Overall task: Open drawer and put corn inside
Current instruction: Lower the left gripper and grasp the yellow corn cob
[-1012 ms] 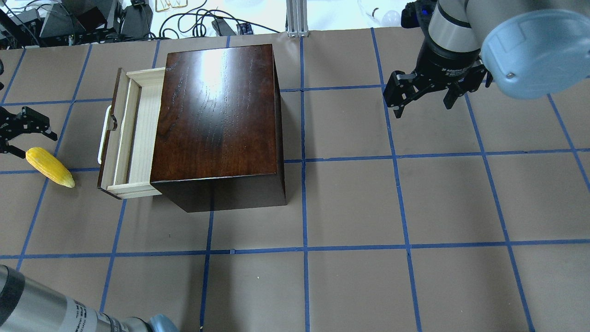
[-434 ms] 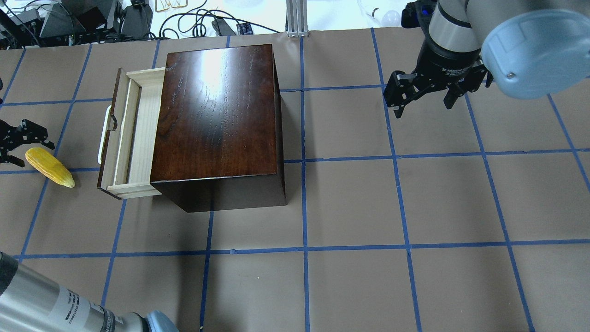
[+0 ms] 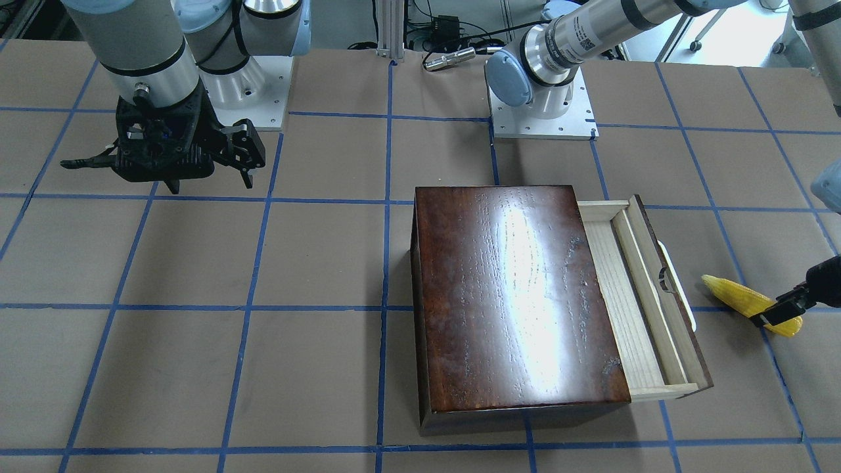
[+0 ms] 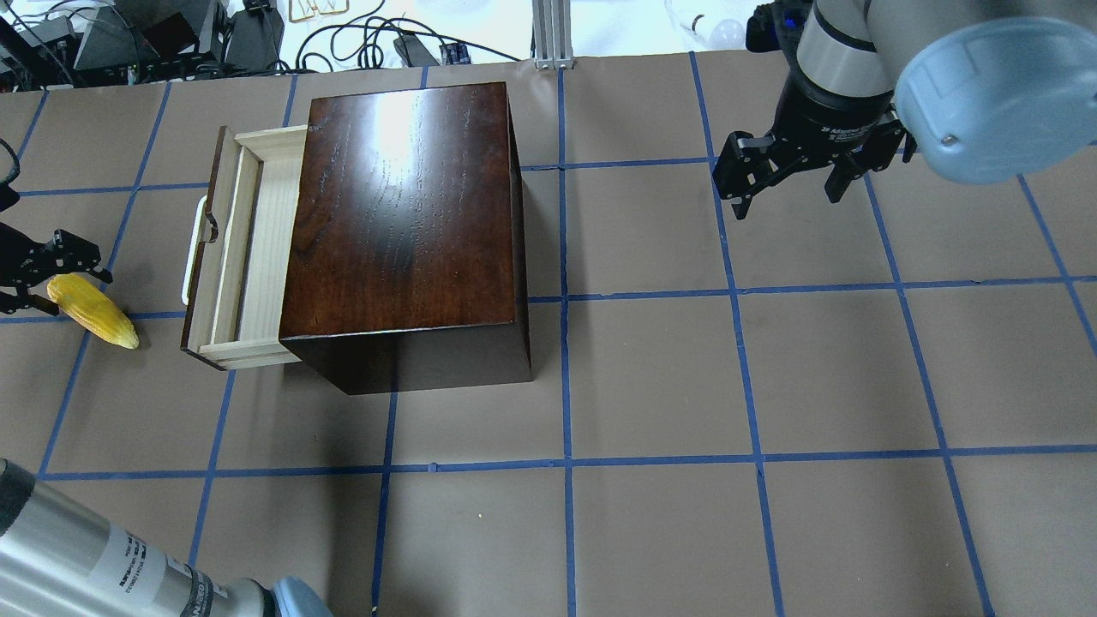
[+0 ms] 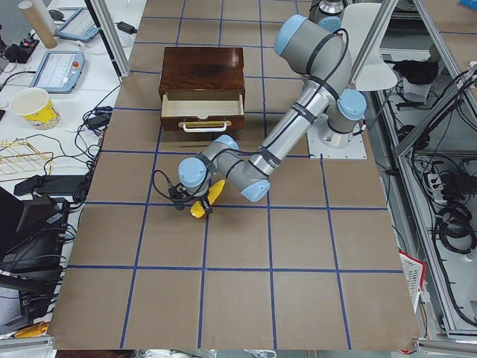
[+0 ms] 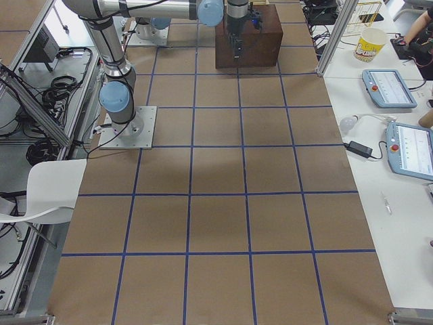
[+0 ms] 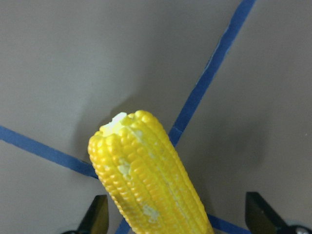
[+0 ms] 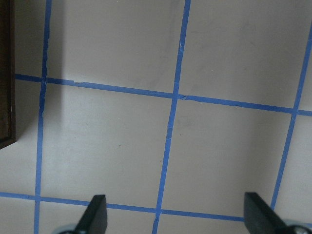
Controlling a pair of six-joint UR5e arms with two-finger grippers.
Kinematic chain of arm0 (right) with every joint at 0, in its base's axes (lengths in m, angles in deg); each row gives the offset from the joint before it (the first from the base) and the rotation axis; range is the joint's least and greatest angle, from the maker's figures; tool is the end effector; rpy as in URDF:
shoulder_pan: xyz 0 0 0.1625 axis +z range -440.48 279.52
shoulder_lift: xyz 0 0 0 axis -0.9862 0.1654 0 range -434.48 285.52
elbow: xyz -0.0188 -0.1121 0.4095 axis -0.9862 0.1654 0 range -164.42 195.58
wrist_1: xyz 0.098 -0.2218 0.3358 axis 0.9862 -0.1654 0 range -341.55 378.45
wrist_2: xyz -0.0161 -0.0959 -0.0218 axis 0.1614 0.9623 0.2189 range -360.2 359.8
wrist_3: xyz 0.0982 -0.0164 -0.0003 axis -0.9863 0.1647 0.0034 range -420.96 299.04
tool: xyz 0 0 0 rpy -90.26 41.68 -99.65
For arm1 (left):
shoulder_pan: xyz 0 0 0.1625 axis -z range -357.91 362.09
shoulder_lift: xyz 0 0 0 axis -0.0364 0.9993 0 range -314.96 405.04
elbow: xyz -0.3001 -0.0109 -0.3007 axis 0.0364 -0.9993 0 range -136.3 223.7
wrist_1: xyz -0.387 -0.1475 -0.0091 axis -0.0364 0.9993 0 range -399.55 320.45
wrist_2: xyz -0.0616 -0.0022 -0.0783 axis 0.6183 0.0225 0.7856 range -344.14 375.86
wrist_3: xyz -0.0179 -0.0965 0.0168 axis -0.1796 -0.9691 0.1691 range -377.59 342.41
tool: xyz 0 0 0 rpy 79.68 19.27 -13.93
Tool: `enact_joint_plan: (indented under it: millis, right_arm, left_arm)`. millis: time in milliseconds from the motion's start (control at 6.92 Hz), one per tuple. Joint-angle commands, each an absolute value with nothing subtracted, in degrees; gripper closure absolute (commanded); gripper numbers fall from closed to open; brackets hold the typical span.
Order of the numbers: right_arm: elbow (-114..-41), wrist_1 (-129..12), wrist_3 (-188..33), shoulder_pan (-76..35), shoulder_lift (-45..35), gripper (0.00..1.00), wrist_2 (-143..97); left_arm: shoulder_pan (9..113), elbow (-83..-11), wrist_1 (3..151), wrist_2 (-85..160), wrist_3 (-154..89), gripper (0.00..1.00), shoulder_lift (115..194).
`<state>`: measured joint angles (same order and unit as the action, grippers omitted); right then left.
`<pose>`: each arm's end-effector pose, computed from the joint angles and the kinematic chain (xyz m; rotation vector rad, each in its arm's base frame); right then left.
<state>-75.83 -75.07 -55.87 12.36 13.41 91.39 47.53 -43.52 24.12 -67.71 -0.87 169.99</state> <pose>0.1555 -0.4996 0.4636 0.2154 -3.1064 -0.0007 0.3633 -0.5748 0.1934 0.7283 -2.9027 -0.0460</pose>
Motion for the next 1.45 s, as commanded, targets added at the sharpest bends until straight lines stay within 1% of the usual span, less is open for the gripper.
enact_joint_plan:
  millis: [0,145,434,723,1012,1157,1301]
  right_arm:
    - [-75.8,-75.1,-55.9,12.4,13.4,0.0,91.4]
    - [-75.8,-75.1,-55.9,12.4,13.4,0.0,91.4]
    - [-75.8,-75.1,-55.9,12.4,13.4,0.0,91.4]
    - [-75.8,-75.1,-55.9,12.2,13.4,0.0,91.4]
    - [-75.8,-75.1,-55.9,12.2,13.4,0.0,91.4]
    - [-75.8,-75.1,-55.9,12.4,13.4,0.0,91.3]
    - [-75.8,-75.1,-55.9,12.4,13.4,0.0,91.4]
  left_arm:
    - [47.5,-43.0,24.1,-68.1,1.2,0.48,171.0]
    - [47.5,-43.2,24.2,-67.9,1.2,0.99,171.1]
    - [47.5,-43.0,25.0,-68.1,1.2,1.0,170.6]
    - [48.0,-42.6,25.2,-68.0,1.3,1.0,168.4]
    - [49.1,-42.5,26.0,-68.0,3.9,1.0,164.7]
    - [50.8,-41.6,28.6,-68.0,5.1,1.0,162.1]
    - [52.1,-38.7,34.1,-68.0,7.6,1.0,160.2]
